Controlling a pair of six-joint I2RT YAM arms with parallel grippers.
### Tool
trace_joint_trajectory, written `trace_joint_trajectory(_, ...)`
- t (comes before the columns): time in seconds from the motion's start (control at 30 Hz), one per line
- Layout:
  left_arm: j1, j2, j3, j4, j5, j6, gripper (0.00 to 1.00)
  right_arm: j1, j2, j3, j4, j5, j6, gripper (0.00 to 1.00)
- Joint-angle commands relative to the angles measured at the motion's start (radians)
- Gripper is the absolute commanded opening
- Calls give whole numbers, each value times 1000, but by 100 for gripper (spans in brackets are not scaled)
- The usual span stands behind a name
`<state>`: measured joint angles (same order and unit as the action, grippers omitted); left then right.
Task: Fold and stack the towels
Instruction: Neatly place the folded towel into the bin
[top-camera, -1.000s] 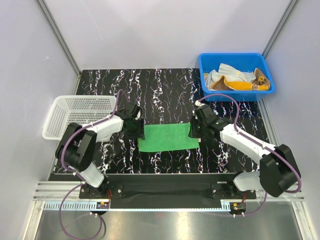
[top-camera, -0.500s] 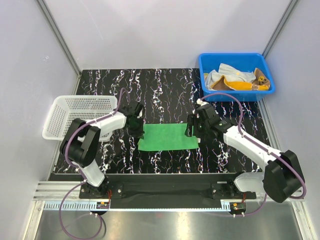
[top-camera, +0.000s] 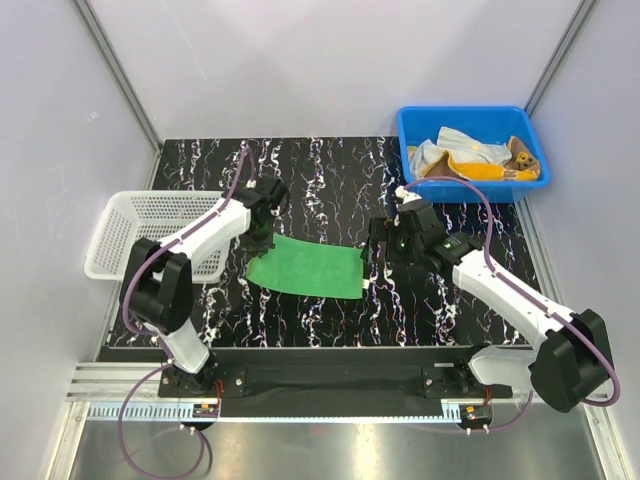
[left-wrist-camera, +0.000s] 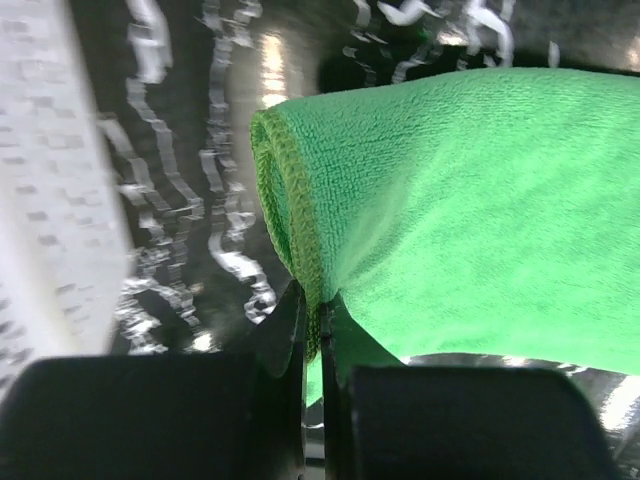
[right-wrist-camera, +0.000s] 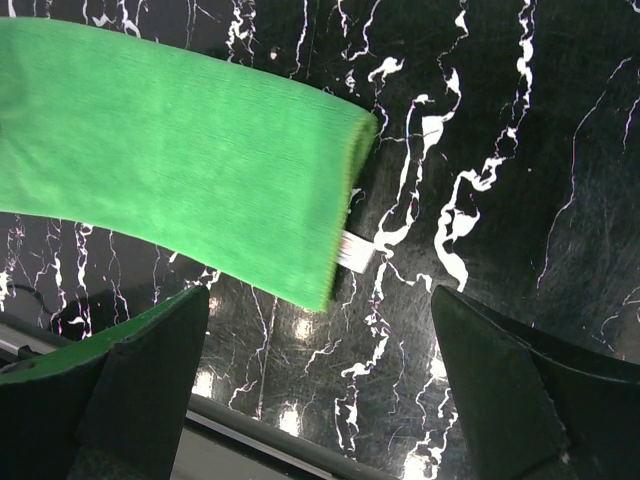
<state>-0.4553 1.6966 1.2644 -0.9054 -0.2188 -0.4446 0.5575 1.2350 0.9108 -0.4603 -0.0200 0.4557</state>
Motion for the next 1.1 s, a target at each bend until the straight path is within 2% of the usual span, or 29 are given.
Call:
trace_joint_trajectory(0.0,12,-26,107,-119,-148,33,0,4,-17,49,20,-5,-20,100)
trace_joint_trajectory(0.3,61,-66,260,-311,-373,53,0,5,14,54,37,-15,-52,100)
trace_joint_trajectory(0.63,306,-109,245,-224,-476,184,0,5,30,45,68,-20,-74,100)
trace_joint_trajectory(0.83,441,-83,277,-156,-424,293,0,4,20,33,103,-5,-84,100)
trace_joint_trajectory(0.9,454,-46,282,-144,-467,342,0,2,4,20,133,-12,-80,100)
trace_joint_trajectory(1.07,549,1,285,-158,-487,288,0,4,7,5,179,-47,-78,100)
